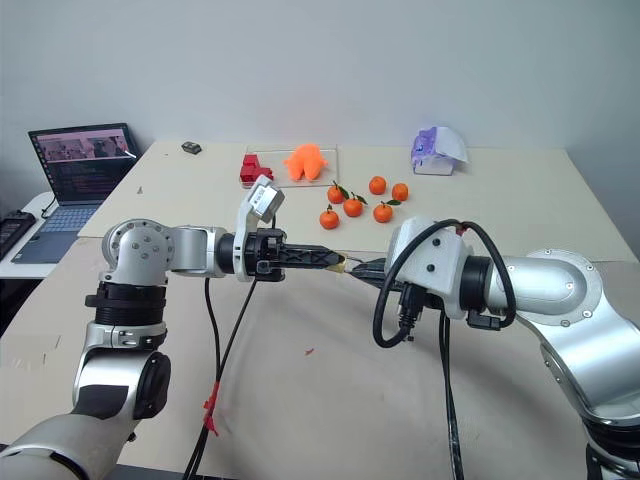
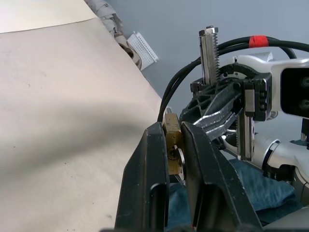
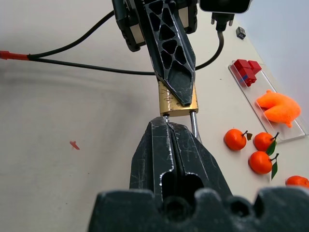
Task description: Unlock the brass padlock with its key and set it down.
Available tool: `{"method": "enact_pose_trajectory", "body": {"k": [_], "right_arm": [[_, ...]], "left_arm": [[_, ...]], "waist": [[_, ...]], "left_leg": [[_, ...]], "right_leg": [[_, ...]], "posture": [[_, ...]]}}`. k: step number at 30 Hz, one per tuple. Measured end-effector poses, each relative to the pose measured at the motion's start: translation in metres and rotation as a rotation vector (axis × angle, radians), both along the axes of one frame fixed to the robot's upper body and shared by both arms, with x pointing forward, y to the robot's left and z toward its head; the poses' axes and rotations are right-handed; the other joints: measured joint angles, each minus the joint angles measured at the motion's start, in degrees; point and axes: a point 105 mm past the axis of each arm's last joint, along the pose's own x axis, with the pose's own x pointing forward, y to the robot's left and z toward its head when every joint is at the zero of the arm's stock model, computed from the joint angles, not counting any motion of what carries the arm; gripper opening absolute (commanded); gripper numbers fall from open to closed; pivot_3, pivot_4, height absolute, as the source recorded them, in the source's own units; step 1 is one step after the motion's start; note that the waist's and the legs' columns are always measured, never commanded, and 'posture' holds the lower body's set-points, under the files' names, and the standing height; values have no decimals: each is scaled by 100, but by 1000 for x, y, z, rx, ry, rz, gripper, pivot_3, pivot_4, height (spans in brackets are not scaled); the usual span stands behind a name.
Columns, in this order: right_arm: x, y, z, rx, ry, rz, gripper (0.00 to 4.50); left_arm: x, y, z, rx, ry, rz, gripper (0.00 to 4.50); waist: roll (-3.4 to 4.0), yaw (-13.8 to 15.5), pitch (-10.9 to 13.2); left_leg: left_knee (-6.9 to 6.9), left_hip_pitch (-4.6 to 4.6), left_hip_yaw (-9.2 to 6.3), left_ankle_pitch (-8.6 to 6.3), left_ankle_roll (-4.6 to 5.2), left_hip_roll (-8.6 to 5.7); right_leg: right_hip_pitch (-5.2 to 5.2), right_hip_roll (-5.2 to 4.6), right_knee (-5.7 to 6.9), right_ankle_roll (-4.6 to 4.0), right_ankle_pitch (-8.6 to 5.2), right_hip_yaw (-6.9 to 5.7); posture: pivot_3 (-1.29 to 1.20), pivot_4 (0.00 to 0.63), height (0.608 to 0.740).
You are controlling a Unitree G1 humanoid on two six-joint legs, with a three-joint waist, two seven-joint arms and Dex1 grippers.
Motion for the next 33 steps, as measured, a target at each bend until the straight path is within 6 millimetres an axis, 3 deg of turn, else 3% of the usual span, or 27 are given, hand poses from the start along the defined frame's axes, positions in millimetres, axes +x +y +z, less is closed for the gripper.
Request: {"method": "enact_pose_trajectory", "body": {"k": [6, 15, 33], "right_arm": [[1, 2, -17, -25, 50, -4, 34], [17, -5, -24, -43, 37, -40, 34], [16, 0, 7, -29, -36, 5, 34]], "left_arm": [[1, 1, 0, 1, -1, 6, 11], [3, 9, -4, 5, 6, 46, 11], [2, 8, -4, 0, -1, 61, 11]], "waist": [[0, -10, 0], [-1, 3, 1], [-4, 13, 3]], "left_leg": [[0, -1, 1, 0, 0, 0], [3, -5, 1, 0, 0, 0], [7, -6, 1, 1, -2, 0]], "right_leg": [[-1, 0, 0, 0, 0, 1], [-2, 0, -1, 0, 0, 0], [-2, -2, 0, -1, 0, -2]], "posture": [[0, 150, 703], [0, 150, 703], [0, 150, 703]]}}
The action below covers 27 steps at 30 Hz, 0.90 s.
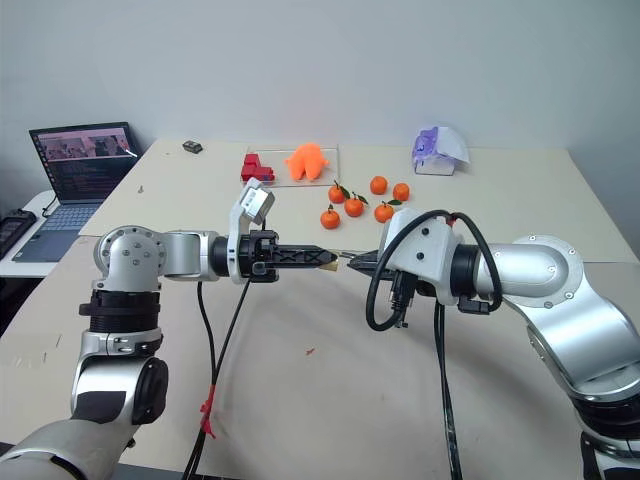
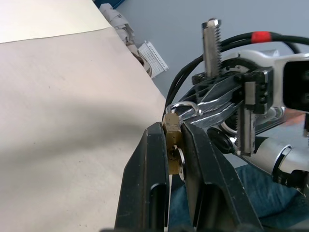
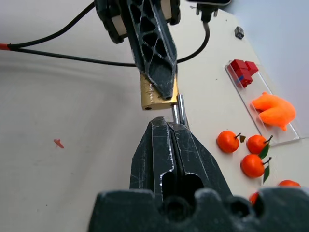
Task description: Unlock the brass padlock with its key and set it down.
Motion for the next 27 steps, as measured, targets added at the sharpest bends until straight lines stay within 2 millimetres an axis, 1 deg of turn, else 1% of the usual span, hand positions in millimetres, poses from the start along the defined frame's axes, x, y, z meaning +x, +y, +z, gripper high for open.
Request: {"method": "enact_pose_trajectory", "body": {"k": [9, 16, 20, 25, 27], "right_arm": [[1, 0, 0, 5, 12, -5, 34], [10, -9, -1, 3, 6, -50, 34], [12, -12, -2, -2, 9, -61, 34], [9, -17, 5, 0, 4, -56, 34], [6, -21, 4, -4, 22, -57, 575]], "left_arm": [[0, -1, 0, -1, 1, -4, 11], [-1, -1, 0, 8, -5, 1, 11], [1, 2, 0, 16, -6, 19, 11], [3, 10, -3, 27, 1, 44, 11], [3, 14, -9, 36, 16, 59, 11]], "waist": [[0, -3, 0], [0, -3, 0], [0, -8, 0], [0, 2, 0], [0, 6, 0]], "left_leg": [[1, 0, 0, 0, 0, 0], [1, -1, 0, 0, 0, 0], [0, 0, 1, 0, 0, 0], [1, 1, 1, 1, -1, 0], [0, 0, 0, 0, 0, 0]], "right_leg": [[0, 0, 1, 0, 0, 0], [-1, 0, 1, 0, 0, 0], [-1, 0, 1, 0, 0, 1], [0, 0, 1, 0, 0, 0], [1, 0, 0, 0, 0, 0]], "posture": [[0, 150, 703], [0, 150, 703], [0, 150, 703], [0, 150, 703], [0, 150, 703]]}}
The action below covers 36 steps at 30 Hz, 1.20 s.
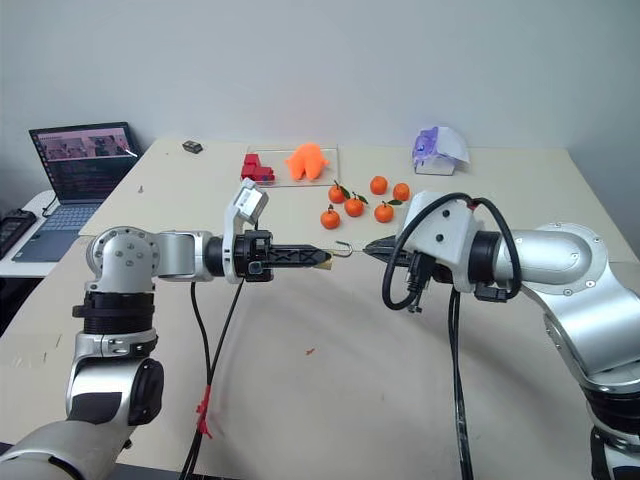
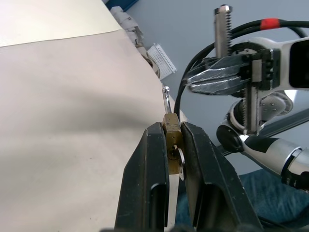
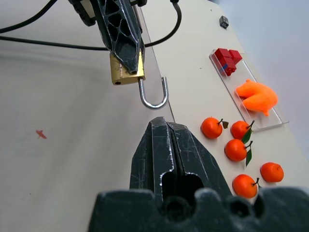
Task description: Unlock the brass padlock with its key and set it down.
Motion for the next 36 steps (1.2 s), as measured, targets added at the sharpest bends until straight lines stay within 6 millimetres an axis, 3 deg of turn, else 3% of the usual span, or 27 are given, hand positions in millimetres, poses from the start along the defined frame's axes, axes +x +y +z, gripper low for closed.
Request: {"method": "enact_pose_trajectory", "body": {"k": [5, 12, 20, 27, 29, 31, 36], "right_arm": [[-7, 0, -10, 15, 78, 31, 2151], [-9, 5, -12, 48, 88, 42, 4459], [-12, 10, -13, 64, 88, 45, 4459], [-20, 12, -22, 50, 104, 28, 4459], [-20, 12, -23, 51, 103, 18, 4500], [-20, 12, -24, 52, 103, 10, 4500], [-20, 11, -23, 47, 94, 1, 4500]], "left_arm": [[-3, 17, -18, 50, 55, 39, 11], [-12, 27, -37, 97, 115, 49, 11], [-20, -4, -80, 194, 228, 37, 11], [-23, -29, -95, 193, 302, 47, 11], [-23, -33, -99, 193, 325, 51, 1011], [-22, -35, -102, 189, 344, 57, 1503], [-16, -33, -112, 210, 370, 98, 3470]], "waist": [[-1, -35, 1], [-2, -13, 1], [-3, 12, 2], [-3, -11, 1], [-3, -11, 1], [-3, -14, 1], [-3, -14, 1]], "left_leg": [[0, 3, 1, 0, 0, 1], [0, 2, -1, 0, 1, 1], [6, -7, -2, -2, 4, -1], [7, -29, -3, -1, 3, -2], [6, -29, -5, -1, 2, -2], [6, -29, -5, 0, 1, -3], [5, -29, -5, 3, -6, -4]], "right_leg": [[0, 0, 5, 0, 0, 2], [0, -2, 4, 0, 0, -1], [0, -3, 2, -6, 3, -2], [6, -2, 6, -1, 2, -1], [6, -1, 6, 0, 1, -2], [6, -1, 5, 0, 1, -2], [6, -1, 3, 0, 1, -1]], "posture": [[0, 150, 703], [0, 150, 703], [0, 150, 703], [0, 150, 703], [0, 150, 703], [0, 150, 703], [0, 150, 703]]}}
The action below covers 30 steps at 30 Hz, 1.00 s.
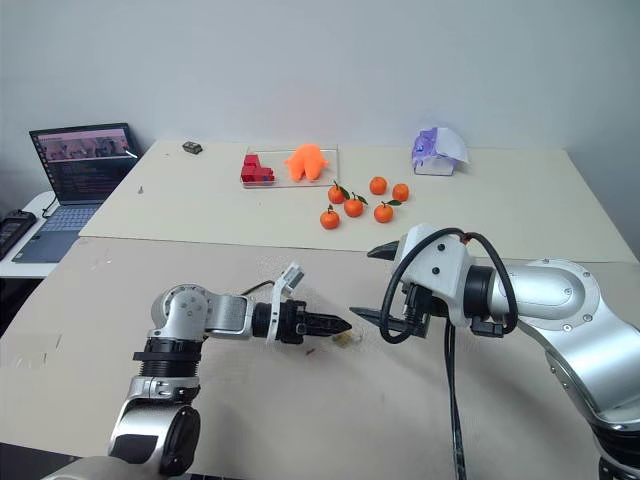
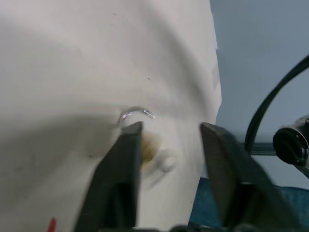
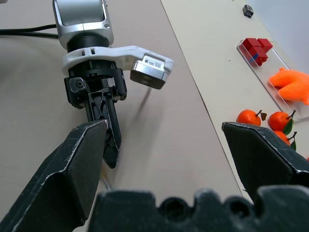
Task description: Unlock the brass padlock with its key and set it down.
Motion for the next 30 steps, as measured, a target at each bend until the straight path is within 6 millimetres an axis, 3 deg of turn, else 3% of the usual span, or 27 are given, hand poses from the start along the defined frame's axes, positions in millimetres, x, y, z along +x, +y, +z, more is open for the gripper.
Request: {"method": "enact_pose_trajectory", "body": {"k": [1, 3, 12, 16, 18, 21, 26, 30], "right_arm": [[0, 0, 0, -1, -1, -1, 4500], [0, 0, 0, -2, -1, -2, 4500], [3, -2, 0, -5, -5, 3, 4500], [5, -2, 1, 1, 7, 16, 4500], [2, -2, -4, 17, 76, 45, 4500], [-3, -6, -15, 35, 181, 62, 4500], [-8, -26, -23, 40, 308, 38, 4500], [-12, -38, -16, 37, 330, 28, 4500]], "left_arm": [[1, 1, -1, 7, 0, 6, 3640], [2, 6, -2, 23, -3, 16, 4469], [16, 83, 7, 159, -101, 128, 4492], [22, 97, 41, 161, -436, 88, 4492], [12, 97, 63, 158, -695, -32, 4492], [-5, 97, 76, 162, -878, -177, 4492], [-23, 120, 60, 288, -959, -328, 4492], [-15, 137, 58, 457, -1017, -336, 4492]], "waist": [[0, 0, 0], [0, -9, 0], [-4, -107, 2], [-4, -106, 3], [-6, -107, 4], [-6, -103, 4], [-7, -123, 5], [-8, -124, 6]], "left_leg": [[-1, 0, 0, 0, 0, 0], [-3, 1, 0, 0, 0, 0], [-14, 41, -1, 8, -14, 1], [-22, 36, 3, 8, -16, 2], [-23, 35, 12, 8, -17, 5], [-20, 37, 13, -8, 11, 5], [-19, 41, 14, -24, 39, 9], [-18, 43, 14, -28, 47, 9]], "right_leg": [[0, 0, 0, 0, 0, 0], [0, 0, 1, 0, 0, 0], [-1, -1, 2, 1, -1, 1], [-3, -6, -7, -8, 4, -1], [-1, -9, -11, -37, 21, 0], [3, -13, -11, -36, 19, 0], [1, -11, -7, -24, 12, 0], [3, -11, -8, -4, 1, 0]], "posture": [[0, 150, 703], [0, 150, 703], [0, 150, 703], [0, 150, 703], [0, 150, 703], [0, 150, 703], [0, 150, 703], [0, 150, 703]]}}
